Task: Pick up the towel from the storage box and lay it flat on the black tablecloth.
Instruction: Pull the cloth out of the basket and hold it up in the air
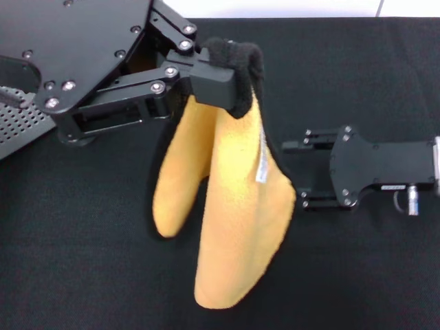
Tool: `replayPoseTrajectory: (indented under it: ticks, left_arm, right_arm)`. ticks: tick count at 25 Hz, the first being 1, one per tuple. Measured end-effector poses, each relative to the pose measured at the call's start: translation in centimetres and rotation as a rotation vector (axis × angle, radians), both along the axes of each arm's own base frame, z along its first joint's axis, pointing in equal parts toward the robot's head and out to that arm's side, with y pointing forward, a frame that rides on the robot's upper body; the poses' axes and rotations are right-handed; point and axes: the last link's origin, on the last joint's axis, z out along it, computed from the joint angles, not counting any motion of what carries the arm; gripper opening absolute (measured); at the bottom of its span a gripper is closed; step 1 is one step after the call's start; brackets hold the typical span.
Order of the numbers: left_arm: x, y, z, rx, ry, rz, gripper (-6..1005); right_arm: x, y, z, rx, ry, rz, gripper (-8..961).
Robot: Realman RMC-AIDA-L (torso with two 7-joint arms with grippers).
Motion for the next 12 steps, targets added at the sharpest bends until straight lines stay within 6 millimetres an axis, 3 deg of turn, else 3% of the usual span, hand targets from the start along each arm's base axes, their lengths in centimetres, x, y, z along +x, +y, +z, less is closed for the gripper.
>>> replayPoseTrajectory:
  ticks: [6, 12]
  left_arm:
    - [1.1, -0.5, 0.4, -0.001, -0.02, -0.053, 8]
    - [0.9, -0.4, 0.4, 0.0, -0.013, -0.048, 8]
  right_arm:
    - [-0.5, -0.3, -1.3, -0.03, -0.009, 0.028, 630]
    - [-1.1, -1.5, -0.6, -0.089, 0.042, 0.1, 629]
